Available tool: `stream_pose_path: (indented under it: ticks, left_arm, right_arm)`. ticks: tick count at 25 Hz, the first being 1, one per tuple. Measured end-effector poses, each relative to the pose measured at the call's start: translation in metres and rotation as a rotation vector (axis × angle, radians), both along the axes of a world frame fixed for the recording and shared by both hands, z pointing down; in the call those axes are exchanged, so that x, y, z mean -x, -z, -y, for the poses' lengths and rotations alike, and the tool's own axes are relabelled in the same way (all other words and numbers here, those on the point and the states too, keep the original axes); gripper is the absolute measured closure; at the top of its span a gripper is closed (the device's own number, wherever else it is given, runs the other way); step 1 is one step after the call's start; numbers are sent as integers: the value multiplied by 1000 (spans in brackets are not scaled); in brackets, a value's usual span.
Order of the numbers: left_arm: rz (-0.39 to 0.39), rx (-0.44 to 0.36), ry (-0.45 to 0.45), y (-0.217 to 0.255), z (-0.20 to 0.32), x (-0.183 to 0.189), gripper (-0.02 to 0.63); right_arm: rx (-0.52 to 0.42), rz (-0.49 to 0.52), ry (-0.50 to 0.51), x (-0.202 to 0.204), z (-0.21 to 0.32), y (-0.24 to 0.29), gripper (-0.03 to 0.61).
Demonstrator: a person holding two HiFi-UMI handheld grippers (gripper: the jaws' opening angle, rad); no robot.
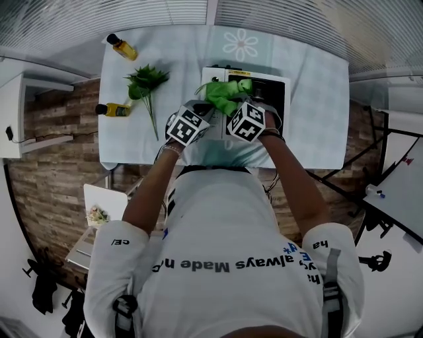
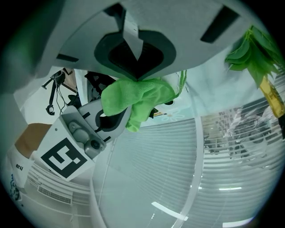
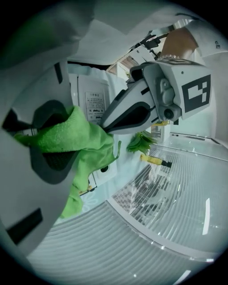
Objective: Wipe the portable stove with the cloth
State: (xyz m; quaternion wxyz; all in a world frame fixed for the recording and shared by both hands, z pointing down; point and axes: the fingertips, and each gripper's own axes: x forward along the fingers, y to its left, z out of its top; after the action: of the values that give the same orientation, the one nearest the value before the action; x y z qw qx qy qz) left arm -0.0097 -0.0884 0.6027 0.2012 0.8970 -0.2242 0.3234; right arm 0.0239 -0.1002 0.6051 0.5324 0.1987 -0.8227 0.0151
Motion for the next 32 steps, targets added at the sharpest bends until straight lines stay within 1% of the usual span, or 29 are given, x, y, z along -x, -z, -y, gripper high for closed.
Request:
stream_pose_path:
  ticks: [5,8,10,13,15,18,21,24,27,29,32]
  left_arm:
    - [5,-4,-12,-1,0,-1,603]
    - [11,-10,-16,0,0,-2,603]
    - [19,-18,-20,1,0,-2,603]
    - [29,-26,-32,1,-1,-1,601]
    - [33,-24,-40,1,-1,-2,603]
    - [31,-10,-52,0,0,-3,603]
    - [29,3,-66,0,-1,-2,601]
    - [28,9,-80,0,-1,-2,601]
    - [30,12,-92,0,-1,-2,603]
    - [30,16,-98,1,-2,-2,601]
    - [26,17,-102,1,-1,-1,603]
  right_arm:
    - [113,-21,37,3,-27,-2,555]
    - [203,-42,75,6,-49,-2,555]
    - [233,-59,96,8,-58,-1,555]
    - [205,-61,95,10,-60,1,555]
    - [159,-22,54,7,-57,11,555]
    - [51,119,-90,3,-51,50,555]
    - [-1,234,-190,7,-69,75,555]
    - [22,293,-224,23,-102,68,555]
    - [82,322,-208,49,-134,46,555]
    - [114,311,-184,66,-149,29,555]
    - [144,262,-153,81,-162,-1,555]
